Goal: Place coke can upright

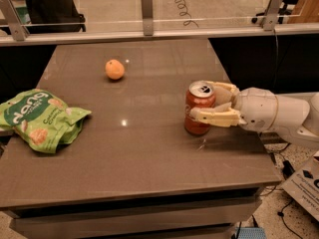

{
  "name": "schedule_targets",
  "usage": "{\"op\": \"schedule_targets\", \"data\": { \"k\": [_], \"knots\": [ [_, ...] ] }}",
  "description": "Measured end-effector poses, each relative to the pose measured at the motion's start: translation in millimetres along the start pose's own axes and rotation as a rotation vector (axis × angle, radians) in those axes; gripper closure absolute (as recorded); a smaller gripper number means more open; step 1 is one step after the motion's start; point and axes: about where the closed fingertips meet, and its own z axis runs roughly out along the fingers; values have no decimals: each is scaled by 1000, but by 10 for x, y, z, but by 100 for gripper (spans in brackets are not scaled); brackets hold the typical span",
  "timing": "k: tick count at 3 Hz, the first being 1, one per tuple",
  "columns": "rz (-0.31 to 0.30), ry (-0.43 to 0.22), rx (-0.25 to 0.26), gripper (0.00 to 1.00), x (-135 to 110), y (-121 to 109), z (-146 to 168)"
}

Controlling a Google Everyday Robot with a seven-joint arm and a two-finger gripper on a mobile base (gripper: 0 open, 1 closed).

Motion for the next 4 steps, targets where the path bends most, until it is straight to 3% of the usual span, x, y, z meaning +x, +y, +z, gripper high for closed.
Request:
{"op": "schedule_targets", "data": {
  "k": [3,4],
  "knots": [
    [-30,13,-35,12,-24,26,-32],
    [-37,20,-50,0,-35,36,-28]
  ]
}}
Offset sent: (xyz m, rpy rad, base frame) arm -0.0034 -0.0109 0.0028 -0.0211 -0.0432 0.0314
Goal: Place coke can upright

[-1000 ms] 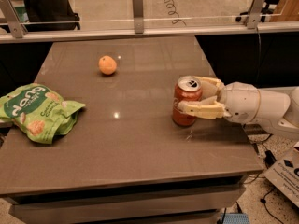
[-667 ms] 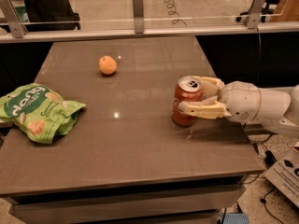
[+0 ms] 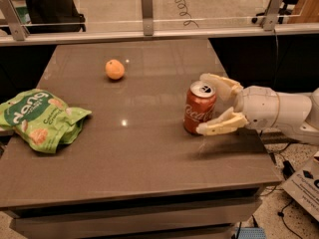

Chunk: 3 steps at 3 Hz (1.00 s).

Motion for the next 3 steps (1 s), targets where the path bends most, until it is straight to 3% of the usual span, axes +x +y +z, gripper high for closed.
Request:
{"op": "schedule_targets", "data": {
  "k": [1,3],
  "knots": [
    [-15,11,-12,0,-50,-26,-20],
    [-94,114,-35,0,-199,-226,-342]
  ]
}}
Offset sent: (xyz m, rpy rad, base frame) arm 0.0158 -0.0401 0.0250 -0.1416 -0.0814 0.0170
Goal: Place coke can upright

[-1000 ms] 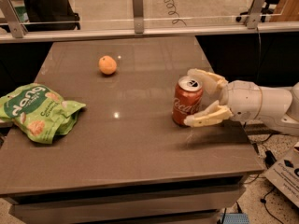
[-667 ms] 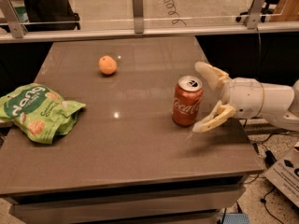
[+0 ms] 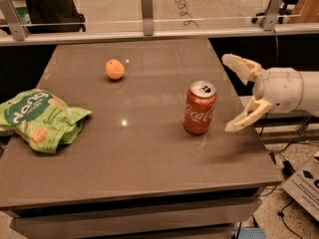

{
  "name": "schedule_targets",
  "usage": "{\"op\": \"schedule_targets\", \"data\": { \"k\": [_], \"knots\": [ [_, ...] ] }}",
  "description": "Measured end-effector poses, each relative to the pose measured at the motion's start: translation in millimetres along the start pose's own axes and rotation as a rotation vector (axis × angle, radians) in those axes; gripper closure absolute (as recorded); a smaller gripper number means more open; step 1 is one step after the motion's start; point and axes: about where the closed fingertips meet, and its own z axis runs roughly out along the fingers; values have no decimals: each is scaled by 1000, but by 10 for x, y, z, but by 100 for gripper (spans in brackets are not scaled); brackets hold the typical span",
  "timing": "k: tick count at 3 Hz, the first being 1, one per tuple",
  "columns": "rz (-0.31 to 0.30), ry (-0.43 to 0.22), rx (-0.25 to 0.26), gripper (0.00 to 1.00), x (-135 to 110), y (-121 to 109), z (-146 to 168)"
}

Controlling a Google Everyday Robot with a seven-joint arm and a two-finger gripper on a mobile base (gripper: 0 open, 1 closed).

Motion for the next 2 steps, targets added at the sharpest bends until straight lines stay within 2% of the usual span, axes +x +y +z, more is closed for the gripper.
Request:
{"op": "schedule_targets", "data": {
  "k": [1,2],
  "knots": [
    [-45,56,6,0,-50,-164,-253],
    [-45,56,6,0,-50,-164,-252]
  ]
}}
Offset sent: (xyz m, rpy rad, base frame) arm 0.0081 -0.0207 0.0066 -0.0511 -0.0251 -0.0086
